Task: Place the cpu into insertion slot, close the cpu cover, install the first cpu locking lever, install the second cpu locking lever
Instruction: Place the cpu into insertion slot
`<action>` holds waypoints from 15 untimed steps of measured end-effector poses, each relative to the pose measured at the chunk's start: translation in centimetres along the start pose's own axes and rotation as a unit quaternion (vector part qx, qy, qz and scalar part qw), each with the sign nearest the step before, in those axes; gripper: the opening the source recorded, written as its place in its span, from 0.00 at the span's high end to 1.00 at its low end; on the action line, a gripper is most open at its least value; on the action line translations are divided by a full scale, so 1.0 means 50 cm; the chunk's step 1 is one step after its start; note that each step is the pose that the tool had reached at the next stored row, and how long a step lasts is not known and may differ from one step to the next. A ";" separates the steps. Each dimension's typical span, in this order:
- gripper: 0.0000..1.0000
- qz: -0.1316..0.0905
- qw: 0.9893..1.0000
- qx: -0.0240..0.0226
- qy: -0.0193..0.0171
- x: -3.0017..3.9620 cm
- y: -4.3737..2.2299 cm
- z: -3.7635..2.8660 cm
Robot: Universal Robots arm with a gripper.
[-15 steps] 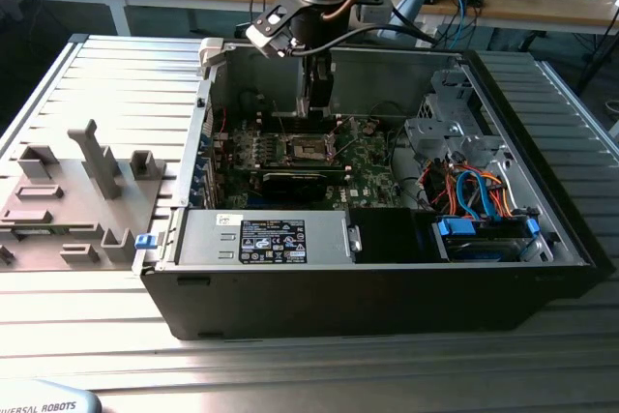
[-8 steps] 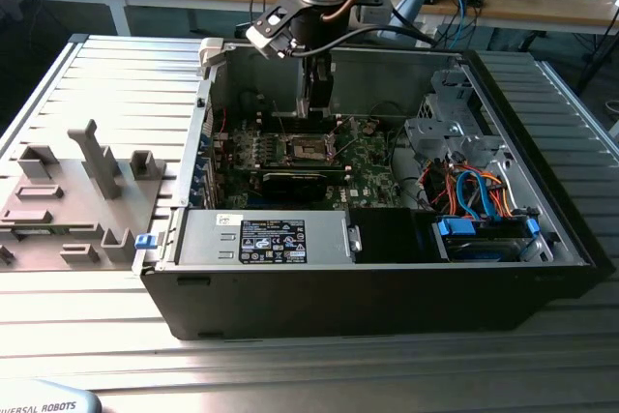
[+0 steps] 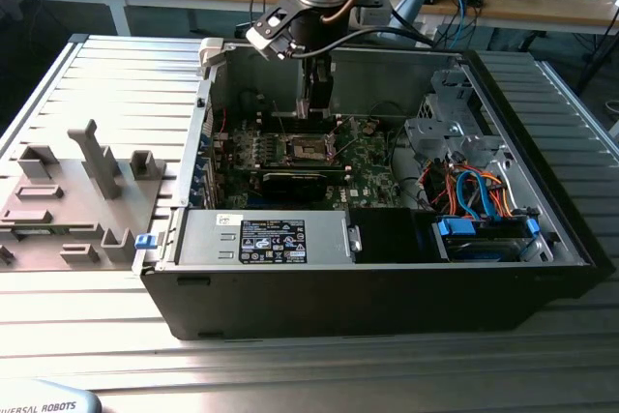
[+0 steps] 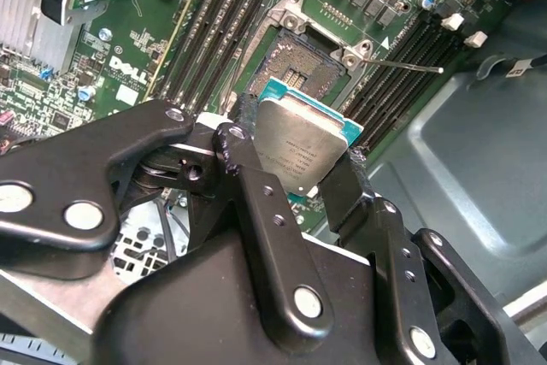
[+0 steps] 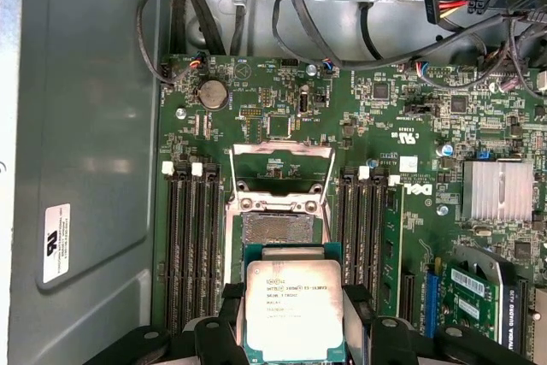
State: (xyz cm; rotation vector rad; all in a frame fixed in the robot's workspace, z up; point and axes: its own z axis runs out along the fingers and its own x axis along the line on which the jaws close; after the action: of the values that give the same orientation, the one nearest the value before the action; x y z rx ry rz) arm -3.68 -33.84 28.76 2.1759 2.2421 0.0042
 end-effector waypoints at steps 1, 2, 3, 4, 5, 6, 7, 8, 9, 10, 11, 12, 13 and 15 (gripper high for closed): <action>0.46 0.000 1.000 0.000 0.000 0.000 0.000 0.000; 0.46 0.000 1.000 0.000 0.000 0.000 0.000 0.011; 0.46 0.000 1.000 0.000 0.000 0.000 0.000 0.020; 0.46 0.000 1.000 0.000 0.000 0.000 0.000 0.020; 0.46 0.000 1.000 0.000 0.000 0.000 0.000 0.020; 0.46 0.000 1.000 0.000 0.000 0.000 0.000 0.020; 0.46 0.000 1.000 0.000 0.000 0.000 0.000 0.021; 0.46 0.000 1.000 0.000 0.000 0.000 -0.001 0.038; 0.46 0.000 1.000 0.000 0.000 0.000 0.000 0.049; 0.46 0.000 1.000 0.000 0.000 0.001 0.000 0.049; 0.46 0.000 1.000 0.000 0.000 0.001 0.000 0.049; 0.46 0.000 1.000 0.000 0.000 0.001 0.000 0.050; 0.46 0.000 1.000 0.000 0.000 0.001 0.000 0.050; 0.46 0.000 1.000 0.000 0.000 0.001 0.000 0.050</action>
State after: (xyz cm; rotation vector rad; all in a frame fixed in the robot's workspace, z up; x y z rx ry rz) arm -3.64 -33.84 26.24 2.1757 2.2419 0.0038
